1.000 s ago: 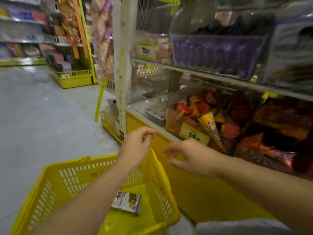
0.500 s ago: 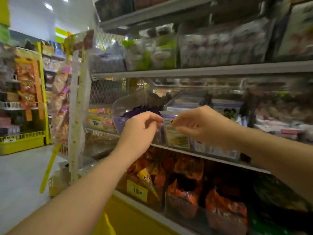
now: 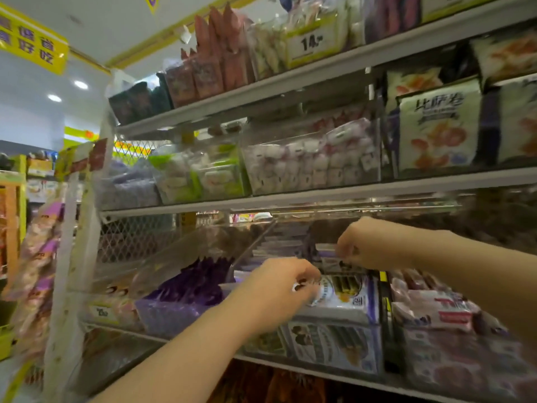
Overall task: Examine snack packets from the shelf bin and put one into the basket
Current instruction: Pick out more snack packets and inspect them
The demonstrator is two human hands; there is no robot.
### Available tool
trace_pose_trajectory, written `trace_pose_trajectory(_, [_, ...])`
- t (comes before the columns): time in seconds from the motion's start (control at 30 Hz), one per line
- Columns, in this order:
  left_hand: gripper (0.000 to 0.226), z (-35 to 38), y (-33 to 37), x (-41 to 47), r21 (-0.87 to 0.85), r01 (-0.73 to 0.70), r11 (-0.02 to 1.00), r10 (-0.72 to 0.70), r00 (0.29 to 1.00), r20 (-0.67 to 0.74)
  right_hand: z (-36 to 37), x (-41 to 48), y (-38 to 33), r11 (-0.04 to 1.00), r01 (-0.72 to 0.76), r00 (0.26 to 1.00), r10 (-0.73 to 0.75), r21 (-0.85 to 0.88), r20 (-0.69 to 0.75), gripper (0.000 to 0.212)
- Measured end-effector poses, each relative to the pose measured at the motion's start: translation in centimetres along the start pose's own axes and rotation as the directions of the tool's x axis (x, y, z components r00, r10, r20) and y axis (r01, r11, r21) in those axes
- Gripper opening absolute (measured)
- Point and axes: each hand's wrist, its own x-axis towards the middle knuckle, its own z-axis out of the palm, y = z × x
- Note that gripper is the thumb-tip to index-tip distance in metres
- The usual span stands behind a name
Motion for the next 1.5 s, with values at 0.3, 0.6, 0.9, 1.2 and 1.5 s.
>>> trace_pose_trajectory(0.3, [0.036,1.3,-1.2,2.5,0.006,-0.058,0.998,0.055,0.979,0.195,0.6,1.0,-0.9,0.992,0.03,0.889,-0.083,0.123,0.451,0.045])
trace_pose_trajectory(0.6, [0.028,0.8,-1.6,1.2,0.207,-0.209,0.956,0.209,0.978,0.021,-0.6,1.1,-1.6,0.984,-0.026,0.87,-0.064,0.174,0.49,0.049])
trace_pose_trajectory(0.9, [0.009,0.2,-3.0,1.1,0.308,-0.145,0.94,0.246,0.914,-0.321,-0.4,1.3,1.0,0.958,-0.124,0.984,0.153,0.258,-0.093,0.015])
trace_pose_trajectory(1.2, [0.032,0.3,-2.8,4.1,0.19,0.082,0.978,0.0,0.917,-0.399,1.9,2.0,0.1,0.928,-0.069,0.953,0.169,0.365,-0.251,0.025])
trace_pose_trajectory(1.5, [0.028,2.1,-1.9,8.0,0.513,-0.034,0.858,0.047,0.999,-0.013,2.4,2.7,0.6,0.991,-0.072,0.972,0.096,0.117,-0.214,0.04])
